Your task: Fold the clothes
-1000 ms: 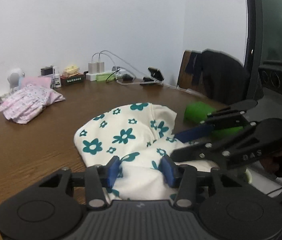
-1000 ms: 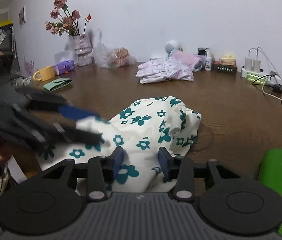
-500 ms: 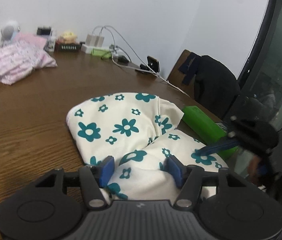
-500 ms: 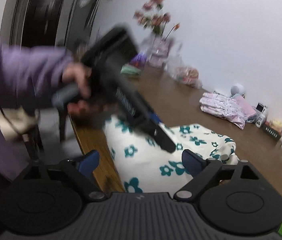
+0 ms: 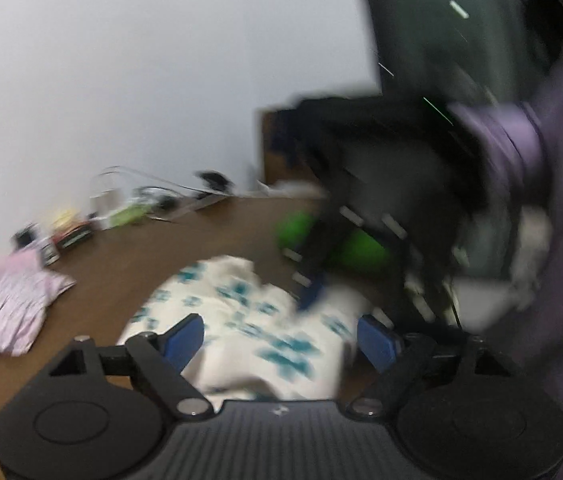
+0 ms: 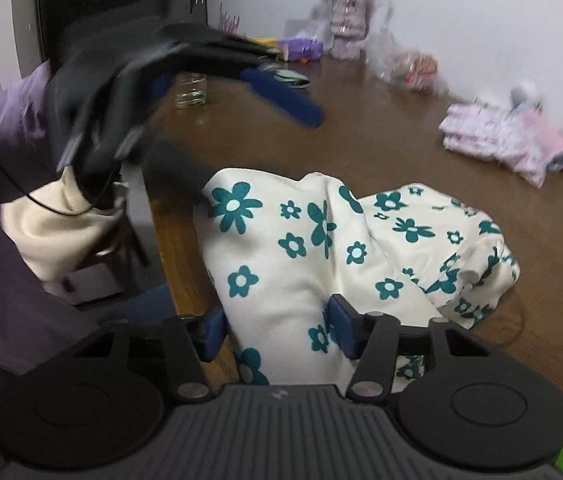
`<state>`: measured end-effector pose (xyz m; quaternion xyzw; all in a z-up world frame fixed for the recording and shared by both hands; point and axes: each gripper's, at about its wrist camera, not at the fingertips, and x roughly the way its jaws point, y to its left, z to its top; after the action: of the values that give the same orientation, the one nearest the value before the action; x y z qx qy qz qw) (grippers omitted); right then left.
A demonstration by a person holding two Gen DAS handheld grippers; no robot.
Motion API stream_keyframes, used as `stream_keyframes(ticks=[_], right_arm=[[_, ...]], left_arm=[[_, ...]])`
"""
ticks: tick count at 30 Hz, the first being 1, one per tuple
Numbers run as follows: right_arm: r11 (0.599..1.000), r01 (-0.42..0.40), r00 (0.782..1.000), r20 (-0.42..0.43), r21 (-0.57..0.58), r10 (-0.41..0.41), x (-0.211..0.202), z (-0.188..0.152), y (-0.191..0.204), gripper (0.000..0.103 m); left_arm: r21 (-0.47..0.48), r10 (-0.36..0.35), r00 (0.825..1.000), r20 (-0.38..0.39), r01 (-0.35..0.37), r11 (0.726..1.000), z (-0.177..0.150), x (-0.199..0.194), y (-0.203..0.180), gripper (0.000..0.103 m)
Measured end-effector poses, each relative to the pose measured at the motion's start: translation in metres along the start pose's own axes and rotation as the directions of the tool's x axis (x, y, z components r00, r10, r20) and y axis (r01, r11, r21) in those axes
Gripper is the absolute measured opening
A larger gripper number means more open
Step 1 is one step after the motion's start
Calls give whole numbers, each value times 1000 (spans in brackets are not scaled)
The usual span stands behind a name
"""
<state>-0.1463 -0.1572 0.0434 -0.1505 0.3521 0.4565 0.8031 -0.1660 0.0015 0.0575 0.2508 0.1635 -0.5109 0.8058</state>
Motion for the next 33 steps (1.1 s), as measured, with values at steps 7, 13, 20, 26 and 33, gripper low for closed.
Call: stream_keyframes(ticks=[7,13,20,26,33], right_arm=[[967,-225,969,-73,116,234,-14,9,-12,49],[912,-340,941,74,229,332,-45,3,-27,59],[986,-148,940,320,80,115,-67,-41,-11,103],[995,-53,926,377,82,18,-47,-58,-1,99],[772,-388,881,448,504,150,-40,-79,-52,47]], left_arm=[[273,35,996,-85,-10,962,-14,20,-41,84],[-114,-183,981,-61,175,978,-17,23,7,68],[-434,-316,948,40,301,849,-25,28,67,62],[-477,-390,920,42,361,802,-23,23,70,59],[-688,-319,939,131,318,653,-35,16,101,71]])
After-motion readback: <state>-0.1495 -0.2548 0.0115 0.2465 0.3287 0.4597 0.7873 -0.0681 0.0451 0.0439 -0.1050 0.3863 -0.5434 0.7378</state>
